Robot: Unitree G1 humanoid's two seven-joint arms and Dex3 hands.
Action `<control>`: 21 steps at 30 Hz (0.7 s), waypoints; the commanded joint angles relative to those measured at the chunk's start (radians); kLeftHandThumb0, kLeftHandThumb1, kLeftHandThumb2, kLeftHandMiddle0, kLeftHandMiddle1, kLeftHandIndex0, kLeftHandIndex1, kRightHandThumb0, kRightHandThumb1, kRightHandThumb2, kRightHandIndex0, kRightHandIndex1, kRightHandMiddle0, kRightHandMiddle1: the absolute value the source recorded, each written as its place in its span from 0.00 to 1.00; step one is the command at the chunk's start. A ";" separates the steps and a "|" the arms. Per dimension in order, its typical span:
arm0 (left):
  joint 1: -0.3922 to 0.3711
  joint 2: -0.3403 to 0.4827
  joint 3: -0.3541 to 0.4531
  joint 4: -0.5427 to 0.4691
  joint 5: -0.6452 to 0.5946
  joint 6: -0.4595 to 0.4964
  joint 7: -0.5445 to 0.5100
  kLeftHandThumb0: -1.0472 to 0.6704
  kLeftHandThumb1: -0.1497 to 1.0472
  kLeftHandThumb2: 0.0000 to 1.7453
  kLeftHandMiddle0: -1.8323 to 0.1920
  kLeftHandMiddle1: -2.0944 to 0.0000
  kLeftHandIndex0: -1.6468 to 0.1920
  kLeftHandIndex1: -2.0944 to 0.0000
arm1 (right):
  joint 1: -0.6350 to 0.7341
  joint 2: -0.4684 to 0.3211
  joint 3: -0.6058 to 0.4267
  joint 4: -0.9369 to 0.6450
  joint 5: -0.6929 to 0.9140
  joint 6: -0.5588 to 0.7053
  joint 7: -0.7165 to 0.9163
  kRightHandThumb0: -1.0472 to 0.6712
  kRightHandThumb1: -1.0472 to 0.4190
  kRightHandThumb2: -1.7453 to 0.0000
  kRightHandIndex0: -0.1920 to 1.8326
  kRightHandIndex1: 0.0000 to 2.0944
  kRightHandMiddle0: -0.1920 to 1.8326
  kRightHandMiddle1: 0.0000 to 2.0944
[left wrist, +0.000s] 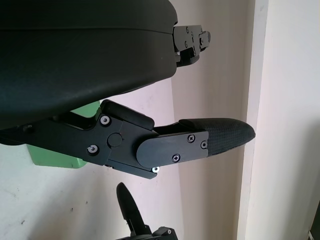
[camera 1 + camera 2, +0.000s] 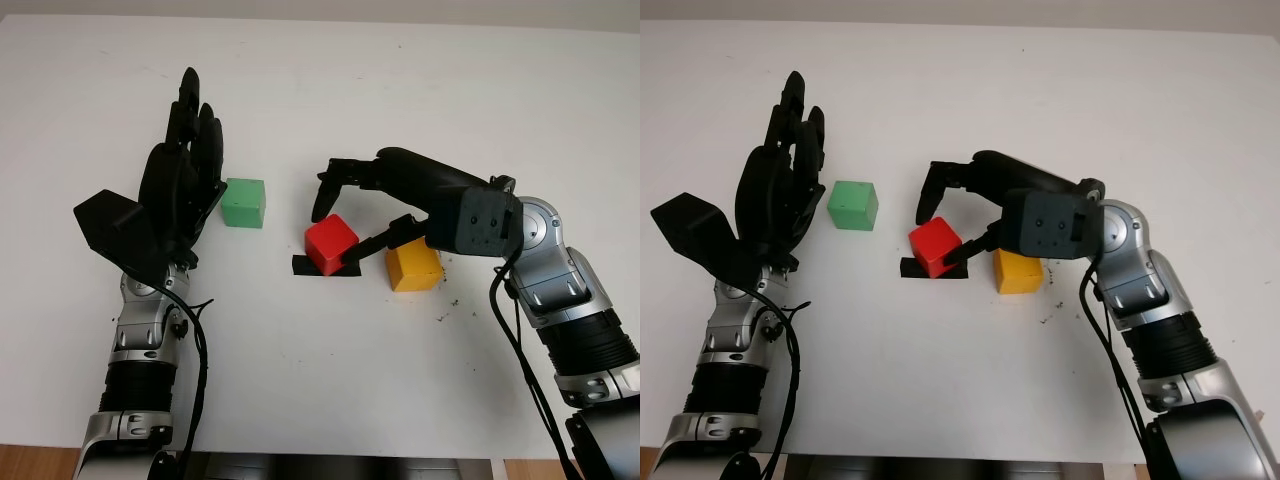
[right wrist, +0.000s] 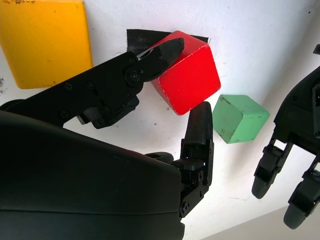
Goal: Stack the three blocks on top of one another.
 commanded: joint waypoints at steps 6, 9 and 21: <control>0.005 0.001 -0.001 -0.010 0.003 -0.003 0.007 0.17 1.00 0.31 0.96 0.97 0.95 0.97 | 0.006 -0.009 0.005 -0.004 -0.013 -0.004 0.005 0.35 0.14 0.97 0.23 0.01 0.20 0.58; 0.006 0.001 -0.001 -0.008 0.003 -0.005 0.008 0.17 1.00 0.31 0.96 0.97 0.95 0.97 | 0.000 -0.015 0.008 -0.015 -0.013 0.015 0.028 0.31 0.15 0.97 0.19 0.00 0.16 0.46; 0.007 0.013 0.012 -0.016 -0.005 0.001 0.000 0.17 1.00 0.30 0.96 0.97 0.95 0.97 | -0.073 -0.066 -0.058 -0.085 0.069 0.093 0.145 0.09 0.13 0.96 0.00 0.00 0.00 0.04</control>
